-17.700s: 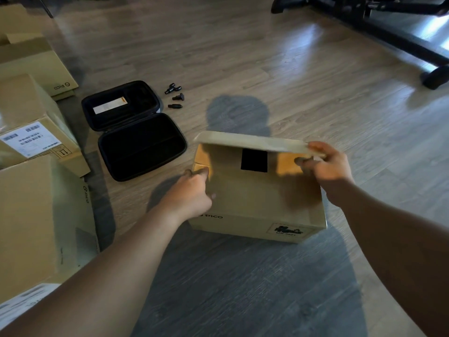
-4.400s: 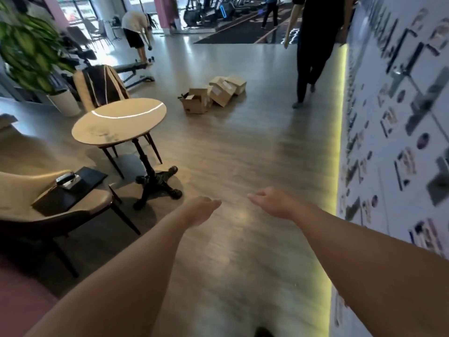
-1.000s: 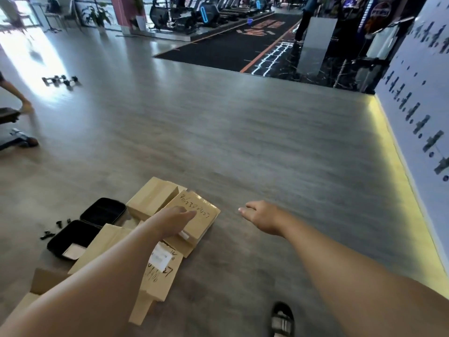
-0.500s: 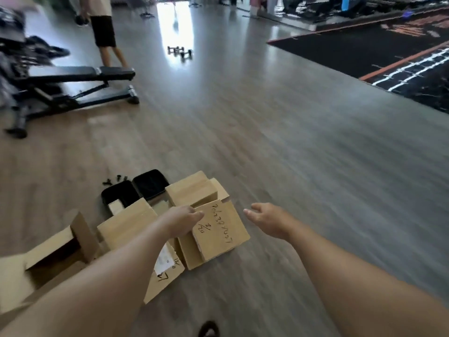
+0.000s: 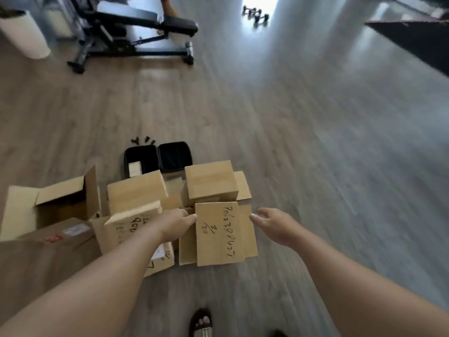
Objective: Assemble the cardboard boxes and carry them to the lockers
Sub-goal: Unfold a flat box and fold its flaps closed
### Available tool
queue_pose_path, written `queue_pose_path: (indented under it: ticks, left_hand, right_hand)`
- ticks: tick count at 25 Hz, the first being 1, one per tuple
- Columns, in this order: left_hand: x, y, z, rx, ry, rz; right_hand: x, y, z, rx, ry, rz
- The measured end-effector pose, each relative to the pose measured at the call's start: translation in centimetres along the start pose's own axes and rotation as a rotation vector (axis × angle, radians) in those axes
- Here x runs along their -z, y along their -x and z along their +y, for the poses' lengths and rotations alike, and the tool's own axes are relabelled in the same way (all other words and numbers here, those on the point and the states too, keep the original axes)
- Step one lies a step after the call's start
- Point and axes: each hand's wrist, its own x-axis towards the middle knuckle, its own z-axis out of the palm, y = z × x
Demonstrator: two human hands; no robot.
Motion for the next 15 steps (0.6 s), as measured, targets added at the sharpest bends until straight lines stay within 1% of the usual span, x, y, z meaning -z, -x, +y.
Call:
queue_pose_path:
  ticks: [4, 6, 9, 12, 15]
  left_hand:
    - [-5.1, -4.6, -0.4, 0.154, 0.068, -0.003]
    - [-8.4, -7.2, -0.4, 0.228, 0.092, 0.021]
    - [-13.3, -11.5, -0.7, 0.278, 0.092, 0.034]
    - [-18.6, -17.4, -2.6, 0.309, 0.113, 0.046]
    - [-23.2, -24.3, -5.9, 0.338, 0.11, 0.125]
  right_hand:
    - [-1.4, -7.9, 3.9, 0.045, 0.035, -0.111]
    - [-2.7, -12.0, 6.2, 0.09, 0.073, -0.178]
    - [-5.3, -17.3, 10.0, 0.126, 0.098, -0.246]
    - [-9.2, -23.1, 14.1, 0.144, 0.116, -0.26]
    - [-14.4, -29.6, 17.3, 0.165, 0.123, -0.229]
